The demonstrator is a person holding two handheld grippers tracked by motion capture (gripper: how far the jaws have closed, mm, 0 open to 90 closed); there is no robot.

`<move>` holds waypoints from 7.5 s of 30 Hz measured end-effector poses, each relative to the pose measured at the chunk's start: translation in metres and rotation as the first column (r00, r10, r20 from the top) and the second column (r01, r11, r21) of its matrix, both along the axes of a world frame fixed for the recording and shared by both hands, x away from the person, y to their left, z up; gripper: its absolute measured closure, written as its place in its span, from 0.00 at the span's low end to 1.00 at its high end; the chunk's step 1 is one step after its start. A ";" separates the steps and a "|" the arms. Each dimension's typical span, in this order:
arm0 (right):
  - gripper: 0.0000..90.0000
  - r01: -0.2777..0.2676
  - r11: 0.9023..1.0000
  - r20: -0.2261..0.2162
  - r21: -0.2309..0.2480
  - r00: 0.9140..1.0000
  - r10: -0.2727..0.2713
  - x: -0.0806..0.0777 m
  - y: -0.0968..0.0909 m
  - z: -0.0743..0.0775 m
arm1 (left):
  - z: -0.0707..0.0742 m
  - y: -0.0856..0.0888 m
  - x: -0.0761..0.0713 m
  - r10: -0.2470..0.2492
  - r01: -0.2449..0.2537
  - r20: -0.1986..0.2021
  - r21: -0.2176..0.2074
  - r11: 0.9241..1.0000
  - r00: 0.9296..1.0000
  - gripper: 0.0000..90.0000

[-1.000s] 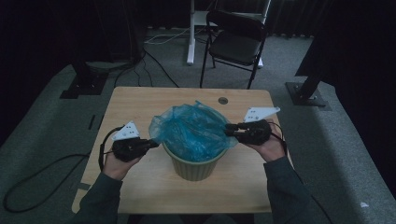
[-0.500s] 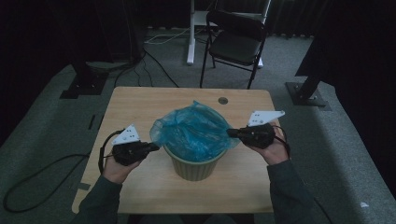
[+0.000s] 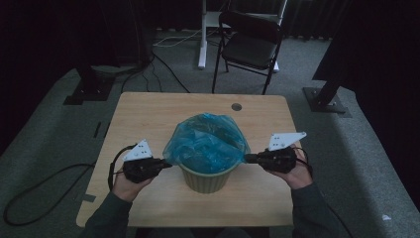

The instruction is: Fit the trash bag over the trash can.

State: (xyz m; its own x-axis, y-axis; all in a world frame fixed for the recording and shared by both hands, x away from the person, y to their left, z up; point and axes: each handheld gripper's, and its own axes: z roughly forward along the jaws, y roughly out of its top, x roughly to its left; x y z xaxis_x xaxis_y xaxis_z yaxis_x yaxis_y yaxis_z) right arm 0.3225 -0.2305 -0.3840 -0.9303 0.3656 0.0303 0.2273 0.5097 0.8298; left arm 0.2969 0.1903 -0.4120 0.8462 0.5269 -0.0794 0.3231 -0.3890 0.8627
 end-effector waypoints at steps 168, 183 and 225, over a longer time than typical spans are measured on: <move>0.74 0.034 0.999 0.033 0.021 0.999 -0.035 0.003 -0.018 0.015 | 0.013 0.032 0.012 0.072 -0.070 0.031 -0.078 0.995 0.997 0.68; 0.88 0.230 0.973 0.134 0.002 0.964 -0.228 0.052 0.025 0.028 | 0.029 0.018 0.059 0.150 -0.152 -0.022 -0.145 0.978 0.988 0.70; 1.00 0.371 0.907 -0.134 -0.200 0.907 -0.400 0.124 0.035 -0.029 | 0.022 0.008 0.068 0.165 -0.169 -0.040 -0.164 0.972 0.985 0.69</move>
State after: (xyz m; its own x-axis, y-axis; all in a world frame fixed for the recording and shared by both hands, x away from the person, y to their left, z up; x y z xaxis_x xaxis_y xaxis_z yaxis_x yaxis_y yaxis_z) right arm 0.4464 -0.1951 -0.4130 -0.7018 0.7077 0.0813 0.5624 0.4804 0.6730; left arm 0.3649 0.1985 -0.3895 0.7438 0.6383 -0.1986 0.3947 -0.1796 0.9011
